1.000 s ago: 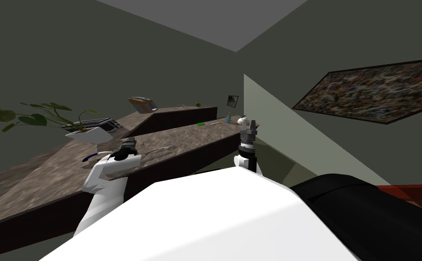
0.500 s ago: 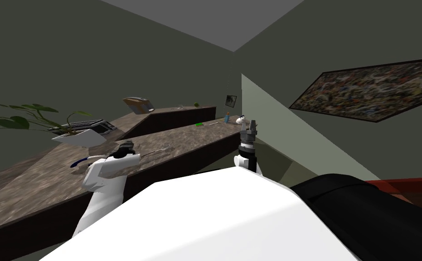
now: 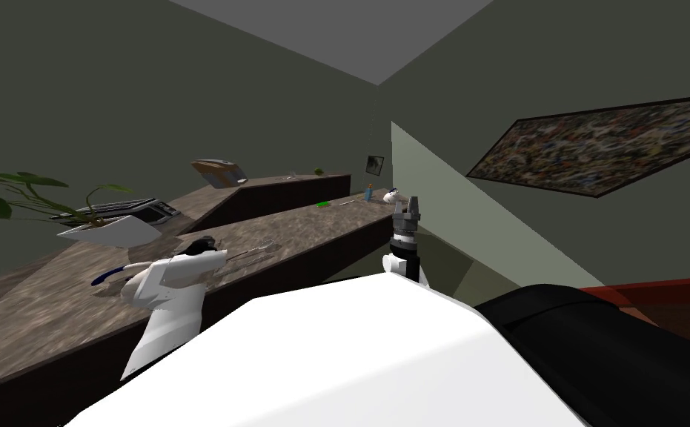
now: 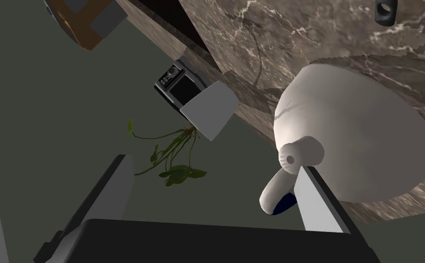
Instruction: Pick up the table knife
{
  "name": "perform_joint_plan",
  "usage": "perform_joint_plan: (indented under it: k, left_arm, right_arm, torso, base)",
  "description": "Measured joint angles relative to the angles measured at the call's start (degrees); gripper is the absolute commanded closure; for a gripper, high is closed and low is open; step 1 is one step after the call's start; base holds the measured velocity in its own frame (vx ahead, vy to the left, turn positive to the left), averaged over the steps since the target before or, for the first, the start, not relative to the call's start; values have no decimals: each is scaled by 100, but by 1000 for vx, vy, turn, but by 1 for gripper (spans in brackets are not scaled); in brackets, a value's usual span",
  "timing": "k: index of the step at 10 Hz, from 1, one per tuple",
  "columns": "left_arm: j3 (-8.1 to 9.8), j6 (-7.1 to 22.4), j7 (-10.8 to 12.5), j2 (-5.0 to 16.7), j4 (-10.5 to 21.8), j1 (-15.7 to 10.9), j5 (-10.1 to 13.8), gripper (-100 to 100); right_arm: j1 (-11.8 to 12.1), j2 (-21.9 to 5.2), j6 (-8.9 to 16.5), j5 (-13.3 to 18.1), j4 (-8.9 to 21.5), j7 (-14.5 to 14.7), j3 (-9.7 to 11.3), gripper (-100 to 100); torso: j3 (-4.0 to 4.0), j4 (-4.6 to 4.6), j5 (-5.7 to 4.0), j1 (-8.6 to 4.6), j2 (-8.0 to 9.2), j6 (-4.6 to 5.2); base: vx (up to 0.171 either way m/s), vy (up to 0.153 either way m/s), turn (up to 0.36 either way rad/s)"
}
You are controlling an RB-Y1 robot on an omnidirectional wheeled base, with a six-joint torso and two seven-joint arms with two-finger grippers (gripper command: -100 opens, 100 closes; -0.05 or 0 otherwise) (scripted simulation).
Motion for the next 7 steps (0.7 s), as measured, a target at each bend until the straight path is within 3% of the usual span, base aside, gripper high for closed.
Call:
perform_joint_plan:
  k: [7]
  left_arm:
    - [60,1183,-158,91,476,-325,-8,-100]
  right_arm:
    - [0,0,0,0,0,0,0,0]
  torso:
    - [0,0,0,-1,1,-1]
  base:
    - [21,-15,-34]
